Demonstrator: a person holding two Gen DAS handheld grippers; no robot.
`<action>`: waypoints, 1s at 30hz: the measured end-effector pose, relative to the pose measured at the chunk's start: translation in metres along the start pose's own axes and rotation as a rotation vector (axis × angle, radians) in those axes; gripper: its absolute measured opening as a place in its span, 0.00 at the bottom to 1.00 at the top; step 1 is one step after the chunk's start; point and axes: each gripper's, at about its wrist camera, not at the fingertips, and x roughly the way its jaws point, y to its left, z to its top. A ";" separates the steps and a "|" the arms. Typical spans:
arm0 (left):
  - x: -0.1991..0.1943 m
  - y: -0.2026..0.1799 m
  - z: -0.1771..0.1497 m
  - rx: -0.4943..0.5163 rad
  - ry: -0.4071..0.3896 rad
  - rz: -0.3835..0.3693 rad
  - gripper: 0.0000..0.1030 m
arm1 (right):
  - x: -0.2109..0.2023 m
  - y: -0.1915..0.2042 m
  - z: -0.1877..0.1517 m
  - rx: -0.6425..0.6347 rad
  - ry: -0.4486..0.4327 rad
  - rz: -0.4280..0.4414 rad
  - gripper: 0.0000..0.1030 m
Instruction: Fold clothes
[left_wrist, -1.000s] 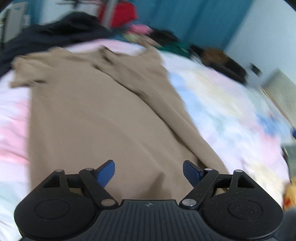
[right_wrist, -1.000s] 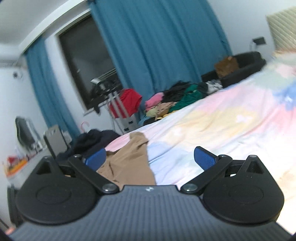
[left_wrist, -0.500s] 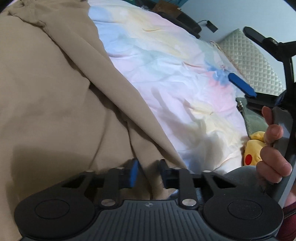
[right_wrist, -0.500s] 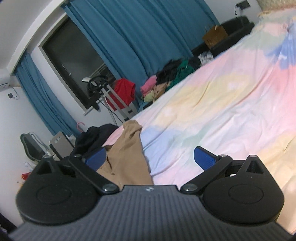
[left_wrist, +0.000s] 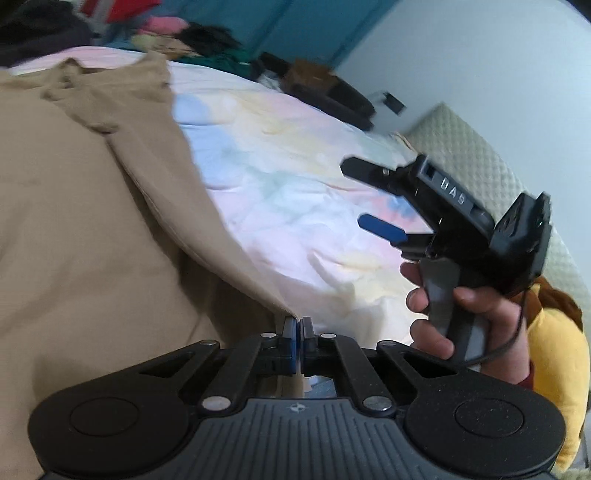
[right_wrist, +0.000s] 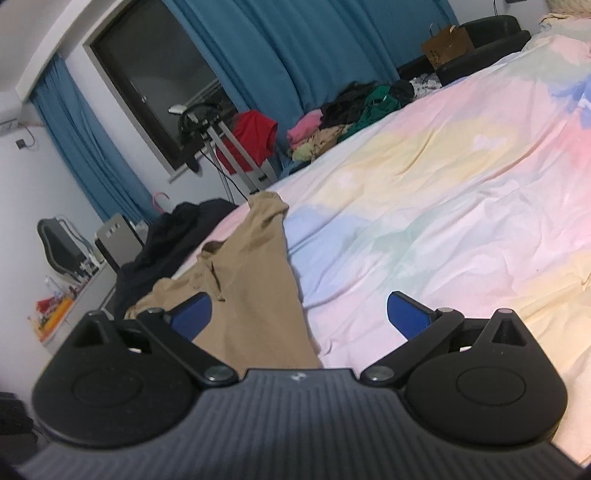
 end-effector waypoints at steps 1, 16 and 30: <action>-0.005 0.002 -0.002 -0.019 -0.003 0.016 0.01 | 0.002 0.001 -0.001 -0.004 0.007 -0.002 1.00; 0.023 0.022 -0.027 -0.001 0.073 0.338 0.19 | 0.000 0.030 -0.011 -0.172 0.004 -0.027 1.00; -0.029 -0.015 0.010 0.087 -0.331 0.428 0.80 | -0.021 0.054 -0.016 -0.288 -0.142 -0.012 1.00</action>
